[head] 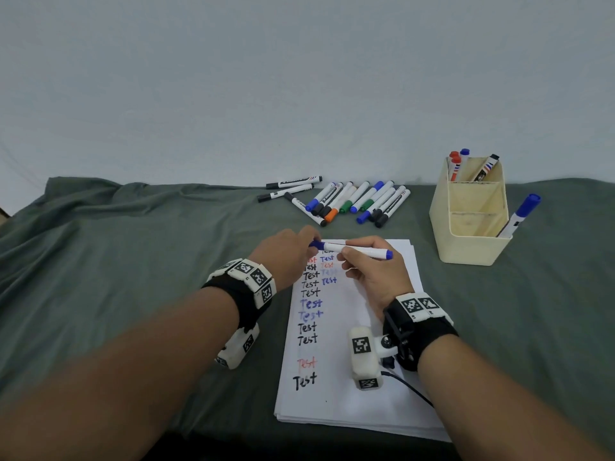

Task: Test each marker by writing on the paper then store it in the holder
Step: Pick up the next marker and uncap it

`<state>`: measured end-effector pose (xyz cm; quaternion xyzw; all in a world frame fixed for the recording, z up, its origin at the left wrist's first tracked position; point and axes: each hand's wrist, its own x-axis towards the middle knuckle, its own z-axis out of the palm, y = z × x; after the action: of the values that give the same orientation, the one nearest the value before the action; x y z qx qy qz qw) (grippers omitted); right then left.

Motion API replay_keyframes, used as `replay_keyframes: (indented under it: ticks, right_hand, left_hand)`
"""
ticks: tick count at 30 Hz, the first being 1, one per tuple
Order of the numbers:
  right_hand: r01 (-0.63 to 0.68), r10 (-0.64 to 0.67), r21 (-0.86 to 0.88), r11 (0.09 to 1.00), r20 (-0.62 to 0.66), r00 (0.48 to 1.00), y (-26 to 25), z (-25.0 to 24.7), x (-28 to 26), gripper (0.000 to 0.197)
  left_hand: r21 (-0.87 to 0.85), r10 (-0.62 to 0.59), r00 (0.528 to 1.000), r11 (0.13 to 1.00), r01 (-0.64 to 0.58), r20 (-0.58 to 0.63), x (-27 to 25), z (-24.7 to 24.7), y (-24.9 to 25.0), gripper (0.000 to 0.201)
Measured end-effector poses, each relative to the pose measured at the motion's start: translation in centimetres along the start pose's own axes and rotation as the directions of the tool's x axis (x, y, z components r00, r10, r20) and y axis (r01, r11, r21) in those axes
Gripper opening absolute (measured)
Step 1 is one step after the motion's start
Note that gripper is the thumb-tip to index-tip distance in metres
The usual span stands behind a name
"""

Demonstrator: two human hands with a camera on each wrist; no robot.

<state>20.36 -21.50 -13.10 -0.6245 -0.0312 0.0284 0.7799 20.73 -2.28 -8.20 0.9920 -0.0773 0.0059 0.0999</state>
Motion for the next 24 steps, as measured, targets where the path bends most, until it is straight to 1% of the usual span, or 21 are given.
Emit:
replay_keyframes:
  ticks: [1,2,3,4,5,6,7,8,10,11,14,16,17,18,19,20,21,22,23,24]
  right_hand:
    - [-0.004,0.005,0.016,1.000,-0.029,1.000,0.1,-0.1,0.1,0.020]
    - [-0.011,0.013,0.044,0.999,-0.061,0.998,0.2,-0.1,0.2,0.019]
    - [-0.013,0.020,0.074,0.997,-0.090,0.996,0.3,-0.2,0.3,0.016]
    - [-0.013,0.023,0.095,0.995,-0.112,0.993,0.3,-0.3,0.4,0.013]
    - [-0.010,0.023,0.100,0.995,-0.125,0.992,0.3,-0.4,0.4,0.009]
    - [-0.007,0.019,0.093,0.996,-0.126,0.992,0.3,-0.5,0.4,0.007]
    - [-0.005,0.015,0.081,0.997,-0.123,0.992,0.3,-0.6,0.3,0.007]
    - [-0.007,0.016,0.075,0.997,-0.120,0.993,0.3,-0.6,0.3,0.006]
    - [-0.011,0.022,0.088,0.996,-0.124,0.992,0.2,-0.6,0.2,0.006]
    - [-0.013,0.030,0.121,0.993,-0.135,0.990,0.2,-0.5,0.3,0.010]
    - [-0.052,0.108,0.301,0.952,-0.173,0.979,-0.2,-0.3,0.3,0.019]
    - [-0.059,0.121,0.342,0.938,-0.164,0.979,-0.8,0.0,0.4,0.031]
    - [-0.057,0.111,0.326,0.944,-0.149,0.983,-1.3,0.1,0.4,0.039]
    - [-0.045,0.086,0.278,0.960,-0.140,0.986,-2.2,0.2,0.5,0.046]
    - [-0.015,0.042,0.191,0.981,-0.140,0.989,-3.3,0.1,0.6,0.053]
    - [0.036,-0.026,0.072,0.997,-0.143,0.989,-4.8,-0.1,0.9,0.061]
    - [0.102,-0.111,-0.068,0.992,-0.142,0.984,-6.4,-0.6,1.2,0.069]
    - [0.169,-0.199,-0.207,0.964,-0.136,0.970,-8.3,-1.3,1.5,0.074]
    - [0.223,-0.278,-0.321,0.920,-0.137,0.951,-10.2,-2.1,1.8,0.075]
    - [0.262,-0.344,-0.398,0.879,-0.151,0.927,-12.2,-3.0,2.1,0.073]
  left_hand:
    - [0.062,0.006,1.000,0.998,-0.005,-0.025,0.2,0.2,-0.1,0.040]
    - [0.097,0.006,1.000,0.995,-0.004,-0.024,0.4,0.6,-0.4,0.059]
    - [0.108,-0.009,1.000,0.994,0.006,0.024,0.5,1.1,-0.6,0.078]
    - [0.108,-0.034,0.993,0.994,0.022,0.109,0.6,1.6,-0.9,0.091]
    - [0.121,-0.065,0.976,0.992,0.041,0.207,0.6,2.2,-1.1,0.096]
    - [0.141,-0.099,0.953,0.988,0.060,0.288,0.7,2.7,-1.4,0.096]
    - [0.156,-0.123,0.934,0.985,0.073,0.336,0.8,3.2,-1.6,0.095]
    - [0.164,-0.137,0.923,0.983,0.082,0.359,1.0,3.6,-1.8,0.094]
    - [0.172,-0.153,0.916,0.981,0.094,0.370,1.2,4.0,-2.0,0.094]
    - [0.173,-0.156,0.915,0.980,0.097,0.371,1.3,4.1,-2.1,0.095]
    - [0.177,-0.162,0.903,0.979,0.098,0.397,1.6,4.0,-2.3,0.097]
    - [0.178,-0.168,0.896,0.979,0.102,0.410,1.7,3.9,-2.2,0.097]
    - [0.179,-0.170,0.894,0.978,0.102,0.415,1.8,3.8,-2.2,0.097]
    - [0.182,-0.170,0.891,0.978,0.100,0.422,2.0,3.8,-2.2,0.098]
    - [0.185,-0.169,0.887,0.978,0.097,0.430,2.1,3.7,-2.3,0.098]
    - [0.189,-0.169,0.883,0.978,0.093,0.438,2.2,3.7,-2.3,0.099]
    - [0.194,-0.168,0.878,0.977,0.088,0.448,2.3,3.6,-2.4,0.100]
    - [0.197,-0.168,0.873,0.977,0.084,0.458,2.5,3.6,-2.5,0.102]
    - [0.201,-0.168,0.870,0.976,0.081,0.464,2.5,3.5,-2.5,0.103]
    - [0.205,-0.169,0.868,0.976,0.080,0.466,2.6,3.5,-2.6,0.103]
